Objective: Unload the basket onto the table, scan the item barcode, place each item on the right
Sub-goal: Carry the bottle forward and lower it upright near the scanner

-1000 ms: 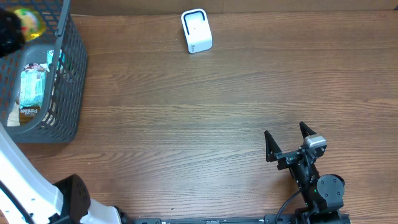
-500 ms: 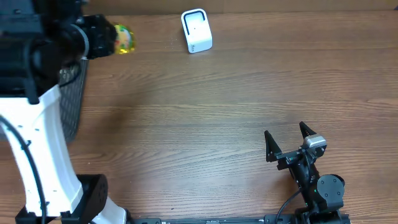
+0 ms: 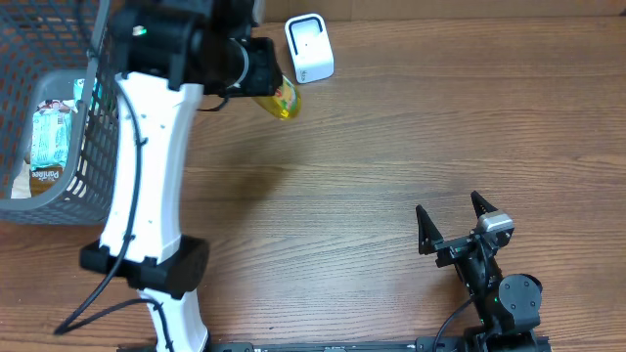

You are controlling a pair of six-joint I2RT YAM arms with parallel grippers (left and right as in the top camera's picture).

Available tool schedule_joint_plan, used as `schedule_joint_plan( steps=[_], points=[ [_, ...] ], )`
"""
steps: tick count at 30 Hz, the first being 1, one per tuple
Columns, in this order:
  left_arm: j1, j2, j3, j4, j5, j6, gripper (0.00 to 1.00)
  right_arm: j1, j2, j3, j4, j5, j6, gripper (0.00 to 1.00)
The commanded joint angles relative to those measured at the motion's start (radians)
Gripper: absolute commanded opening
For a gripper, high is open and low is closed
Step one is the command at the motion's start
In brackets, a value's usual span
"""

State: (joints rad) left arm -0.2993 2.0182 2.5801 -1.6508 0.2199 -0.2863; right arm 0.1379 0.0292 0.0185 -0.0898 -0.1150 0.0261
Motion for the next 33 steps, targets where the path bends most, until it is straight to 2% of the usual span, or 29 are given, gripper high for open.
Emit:
schedule_joint_plan(
  steps=[1,4,7,12,18,33],
  points=[
    [-0.045,0.053,0.007,0.003,0.033,-0.013,0.04,0.0,-0.002,-0.005,0.005,0.008,0.003,1.0],
    [-0.078,0.091,0.007,0.004,0.032,-0.016,0.07,0.0,-0.002,-0.005,0.005,0.008,0.003,1.0],
    [-0.131,0.142,0.007,0.01,0.016,-0.043,0.04,0.0,-0.002,-0.005,0.005,0.008,0.003,1.0],
    [-0.214,0.191,0.006,0.027,-0.151,-0.156,0.04,0.0,-0.002,-0.005,0.005,0.008,0.003,1.0],
    [-0.315,0.243,0.006,0.096,-0.251,-0.184,0.04,0.0,-0.002,-0.005,0.005,0.008,0.003,1.0],
    [-0.428,0.429,0.006,0.205,-0.257,-0.222,0.04,0.0,-0.002,-0.005,0.005,0.008,0.003,1.0]
  ],
)
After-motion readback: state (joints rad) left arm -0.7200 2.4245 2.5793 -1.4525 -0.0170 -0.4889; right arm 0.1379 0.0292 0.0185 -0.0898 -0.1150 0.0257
